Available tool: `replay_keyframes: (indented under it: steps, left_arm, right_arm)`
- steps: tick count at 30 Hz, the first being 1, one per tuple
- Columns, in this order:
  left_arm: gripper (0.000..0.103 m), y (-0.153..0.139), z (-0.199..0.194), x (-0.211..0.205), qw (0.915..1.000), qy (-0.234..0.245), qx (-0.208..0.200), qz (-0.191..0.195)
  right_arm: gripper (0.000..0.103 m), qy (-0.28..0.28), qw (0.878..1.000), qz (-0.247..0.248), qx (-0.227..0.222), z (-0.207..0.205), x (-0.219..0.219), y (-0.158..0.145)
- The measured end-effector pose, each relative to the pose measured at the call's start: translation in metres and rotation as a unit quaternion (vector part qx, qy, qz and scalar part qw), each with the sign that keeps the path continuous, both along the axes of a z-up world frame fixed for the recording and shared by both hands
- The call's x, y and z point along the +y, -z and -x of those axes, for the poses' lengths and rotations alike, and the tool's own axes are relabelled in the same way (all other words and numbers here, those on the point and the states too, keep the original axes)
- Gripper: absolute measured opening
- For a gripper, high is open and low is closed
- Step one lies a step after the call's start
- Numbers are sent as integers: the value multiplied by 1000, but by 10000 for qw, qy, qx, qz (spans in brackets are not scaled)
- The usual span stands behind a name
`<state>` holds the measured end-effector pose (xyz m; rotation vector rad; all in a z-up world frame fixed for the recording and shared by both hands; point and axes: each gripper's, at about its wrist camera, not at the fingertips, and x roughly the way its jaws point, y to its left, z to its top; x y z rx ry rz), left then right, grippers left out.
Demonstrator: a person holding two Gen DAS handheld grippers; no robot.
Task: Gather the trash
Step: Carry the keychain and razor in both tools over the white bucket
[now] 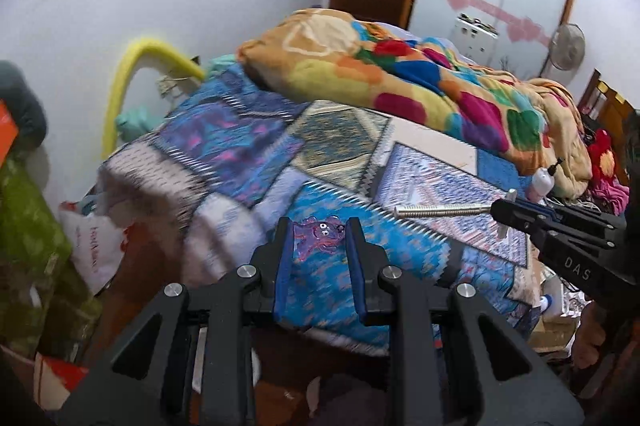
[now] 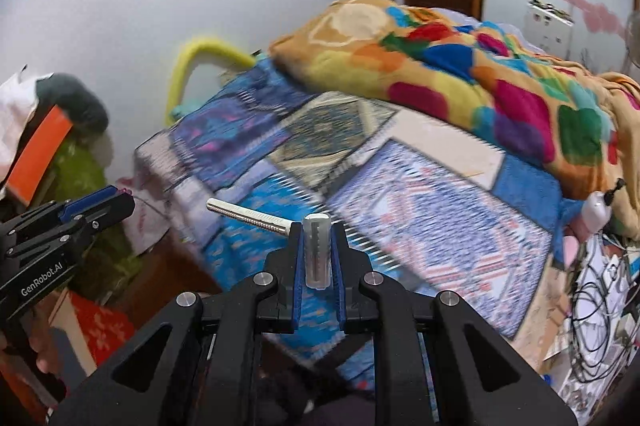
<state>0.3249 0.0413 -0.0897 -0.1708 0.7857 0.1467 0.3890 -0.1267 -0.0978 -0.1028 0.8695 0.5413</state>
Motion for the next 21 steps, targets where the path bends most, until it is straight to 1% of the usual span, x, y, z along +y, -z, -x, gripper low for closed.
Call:
replay_keyframes:
  steps: [3, 6, 11, 15, 18, 21]
  left_arm:
    - [25, -4, 27, 25, 9998, -196, -44, -4]
    - [25, -5, 49, 45, 9992, -374, -72, -92]
    - [25, -1, 89, 78, 9975, -703, -37, -95]
    - [25, 11, 118, 105, 9948, -1018, 54, -32]
    - [25, 26, 139, 126, 9920, -1245, 182, 88]
    - [25, 41, 153, 142, 9895, -1403, 338, 116]
  right_arm:
    - [12, -165, 9998, 22, 96, 14, 22, 5]
    - [12, -347, 9992, 96, 195, 26, 47, 13]
    - [12, -696, 9968, 247, 303, 46, 92, 27]
    - [12, -994, 9933, 428, 404, 59, 128, 42]
    - [12, -1259, 9890, 588, 499, 69, 154, 57]
    - [12, -1492, 9840, 765, 608, 78, 176, 74]
